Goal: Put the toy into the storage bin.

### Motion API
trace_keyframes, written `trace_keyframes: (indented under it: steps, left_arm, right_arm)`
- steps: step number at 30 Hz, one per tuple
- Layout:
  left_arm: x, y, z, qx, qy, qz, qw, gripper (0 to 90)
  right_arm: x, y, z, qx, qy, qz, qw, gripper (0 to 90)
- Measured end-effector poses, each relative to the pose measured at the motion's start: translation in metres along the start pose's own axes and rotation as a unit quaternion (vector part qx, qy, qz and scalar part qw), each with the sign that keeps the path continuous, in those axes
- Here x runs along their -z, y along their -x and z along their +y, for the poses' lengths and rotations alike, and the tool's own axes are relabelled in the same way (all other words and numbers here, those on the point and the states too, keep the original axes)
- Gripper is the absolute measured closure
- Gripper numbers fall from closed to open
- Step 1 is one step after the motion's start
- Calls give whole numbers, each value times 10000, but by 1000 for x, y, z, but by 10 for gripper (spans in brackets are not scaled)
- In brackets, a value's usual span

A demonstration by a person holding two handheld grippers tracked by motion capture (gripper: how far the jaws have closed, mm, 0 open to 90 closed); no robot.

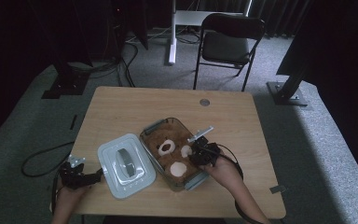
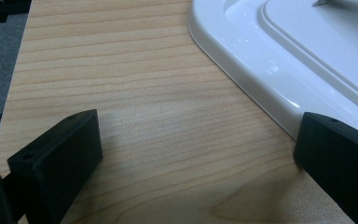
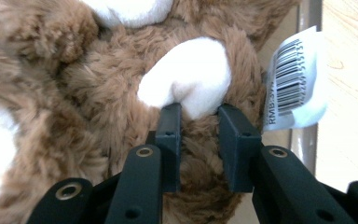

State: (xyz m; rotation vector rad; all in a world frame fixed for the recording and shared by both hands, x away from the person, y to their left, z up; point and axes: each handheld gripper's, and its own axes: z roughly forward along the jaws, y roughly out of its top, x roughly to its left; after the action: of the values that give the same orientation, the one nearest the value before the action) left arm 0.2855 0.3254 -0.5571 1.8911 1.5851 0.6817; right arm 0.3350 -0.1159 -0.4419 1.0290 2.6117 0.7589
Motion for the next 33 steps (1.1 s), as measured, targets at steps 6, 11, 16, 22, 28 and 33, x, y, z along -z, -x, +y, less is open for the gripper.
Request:
trace_keyframes:
  steps: [6, 11, 16, 22, 28, 33]
  left_arm:
    - [0, 0, 0, 4, -1, -1, 10000, 16]
    - [0, 0, 0, 1, -10, -3, 10000, 16]
    - [0, 0, 0, -10, -19, -3, 10000, 16]
    - [0, 0, 0, -9, -12, -2, 10000, 16]
    - [0, 0, 0, -11, -20, -3, 10000, 16]
    - [0, 0, 0, -7, -21, -5, 10000, 16]
  right_arm:
    - [22, 4, -6, -105, 455, 228, 9987, 480]
    - [32, 0, -7, -93, 536, 298, 9981, 397]
    - [62, -10, -5, -158, 1060, 549, 9927, 330]
    - [69, -28, -3, 105, 1198, 786, 9896, 314]
    - [40, -39, -1, 214, 824, 899, 9923, 310]
    - [26, -42, 3, 290, 690, 670, 9949, 299]
